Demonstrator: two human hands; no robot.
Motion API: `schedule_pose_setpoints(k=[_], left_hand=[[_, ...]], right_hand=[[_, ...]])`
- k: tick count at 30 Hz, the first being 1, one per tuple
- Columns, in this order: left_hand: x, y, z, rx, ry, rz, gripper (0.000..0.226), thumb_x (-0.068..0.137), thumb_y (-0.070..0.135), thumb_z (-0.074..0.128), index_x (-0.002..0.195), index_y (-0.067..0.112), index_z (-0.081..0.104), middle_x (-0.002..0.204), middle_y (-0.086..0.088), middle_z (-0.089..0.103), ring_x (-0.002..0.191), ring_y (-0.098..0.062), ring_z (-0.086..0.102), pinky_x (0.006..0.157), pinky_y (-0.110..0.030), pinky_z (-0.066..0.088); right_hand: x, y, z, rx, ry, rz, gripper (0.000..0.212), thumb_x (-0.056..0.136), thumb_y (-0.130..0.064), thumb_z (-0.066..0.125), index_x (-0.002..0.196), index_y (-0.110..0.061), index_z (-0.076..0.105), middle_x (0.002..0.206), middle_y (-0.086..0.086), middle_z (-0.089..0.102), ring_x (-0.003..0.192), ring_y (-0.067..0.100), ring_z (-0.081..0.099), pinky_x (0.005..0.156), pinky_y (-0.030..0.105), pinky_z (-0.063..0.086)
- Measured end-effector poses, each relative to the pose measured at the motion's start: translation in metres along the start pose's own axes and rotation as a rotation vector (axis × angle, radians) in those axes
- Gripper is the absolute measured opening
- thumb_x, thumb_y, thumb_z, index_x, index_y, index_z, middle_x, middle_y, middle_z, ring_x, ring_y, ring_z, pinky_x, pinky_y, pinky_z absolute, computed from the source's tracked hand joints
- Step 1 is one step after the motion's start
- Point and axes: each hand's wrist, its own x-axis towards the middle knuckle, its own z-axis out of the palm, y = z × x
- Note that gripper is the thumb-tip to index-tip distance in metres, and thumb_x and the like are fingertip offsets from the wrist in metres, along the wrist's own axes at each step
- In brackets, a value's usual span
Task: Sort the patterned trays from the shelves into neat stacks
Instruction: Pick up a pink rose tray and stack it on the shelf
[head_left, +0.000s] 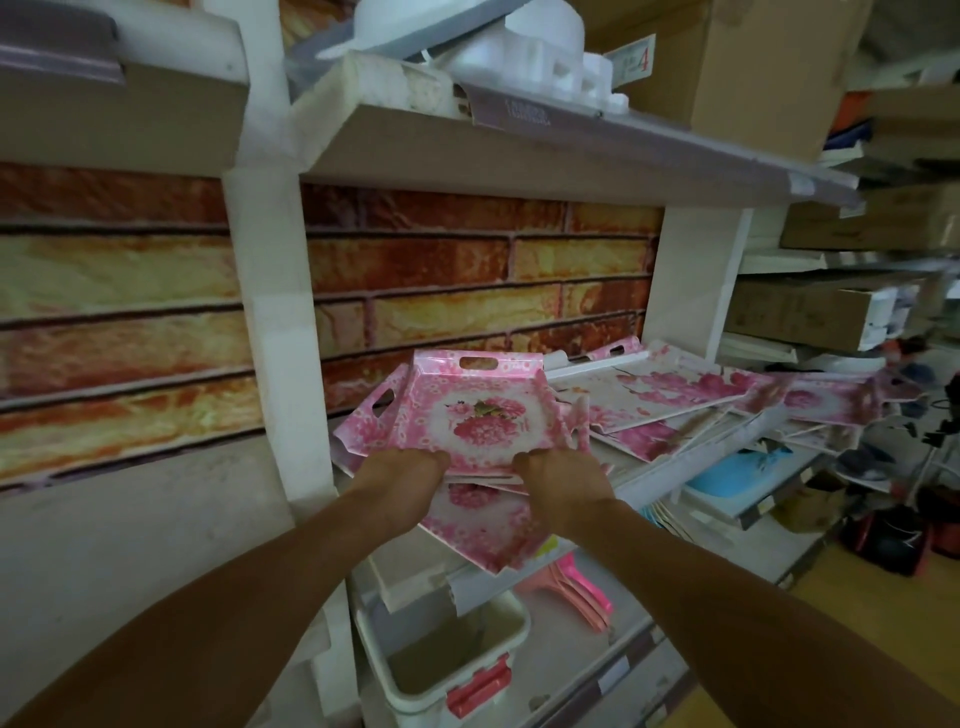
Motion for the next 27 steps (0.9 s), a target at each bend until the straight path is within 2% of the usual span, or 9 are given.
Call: schedule_pose_setpoints(k=[4,6,9,11,17,21,27], left_hand=[[-0.012,0.001,-0.013,0.015,0.037,0.011,0.017,0.088,0.005,0.047,0.091,0.021,0.043,0.085,-0.002,0.059,0.074,-0.023,0.058,0.059,-0.031,0.04],[-0.019,0.001,-0.018,0.016,0.066,0.021,0.014,0.09,0.008,0.049,0.098,0.018,0.051,0.091,-0.003,0.064,0.079,-0.024,0.062,0.061,-0.033,0.046],[-0.031,0.003,-0.023,0.008,0.088,0.038,0.023,0.089,0.01,0.05,0.11,0.019,0.055,0.099,-0.003,0.065,0.087,-0.025,0.064,0.072,-0.035,0.053],[-0.041,0.007,-0.025,0.001,0.109,0.048,0.025,0.09,0.011,0.049,0.114,0.02,0.054,0.102,-0.004,0.064,0.091,-0.026,0.064,0.075,-0.035,0.054],[-0.079,0.023,-0.04,0.031,0.138,0.048,0.024,0.091,0.008,0.045,0.11,0.017,0.055,0.104,-0.005,0.065,0.091,-0.027,0.064,0.07,-0.033,0.047],[-0.106,0.038,-0.051,0.038,0.135,0.028,0.028,0.089,0.008,0.047,0.114,0.017,0.056,0.111,-0.006,0.065,0.098,-0.028,0.064,0.079,-0.035,0.05],[-0.157,0.069,-0.075,0.086,0.13,-0.041,0.024,0.089,0.012,0.05,0.112,0.017,0.056,0.11,-0.007,0.064,0.096,-0.029,0.063,0.078,-0.034,0.049]], right_hand=[[-0.015,-0.007,-0.013,0.003,0.038,0.039,0.028,0.088,-0.011,0.053,0.114,-0.019,0.058,0.101,0.001,0.067,0.089,0.024,0.066,0.075,0.034,0.051],[-0.025,-0.012,-0.021,-0.013,0.064,0.056,0.026,0.091,-0.015,0.053,0.116,-0.019,0.057,0.102,0.001,0.067,0.09,0.023,0.066,0.075,0.033,0.051],[-0.041,-0.02,-0.029,-0.023,0.078,0.081,0.025,0.092,-0.017,0.053,0.117,-0.019,0.056,0.105,0.001,0.066,0.092,0.023,0.065,0.076,0.032,0.05],[-0.051,-0.024,-0.034,-0.018,0.087,0.096,0.024,0.093,-0.018,0.052,0.116,-0.019,0.056,0.104,0.001,0.066,0.091,0.022,0.065,0.077,0.033,0.051],[-0.085,-0.034,-0.045,-0.036,0.08,0.1,0.027,0.094,-0.016,0.05,0.12,-0.02,0.056,0.108,0.002,0.066,0.094,0.021,0.065,0.082,0.033,0.052],[-0.109,-0.036,-0.052,-0.033,0.066,0.074,0.028,0.09,-0.013,0.052,0.117,-0.021,0.056,0.108,0.001,0.066,0.095,0.02,0.064,0.082,0.031,0.048],[-0.161,-0.039,-0.07,0.032,0.125,-0.008,0.024,0.094,-0.015,0.046,0.115,-0.023,0.055,0.109,0.0,0.065,0.096,0.02,0.063,0.082,0.03,0.047]])
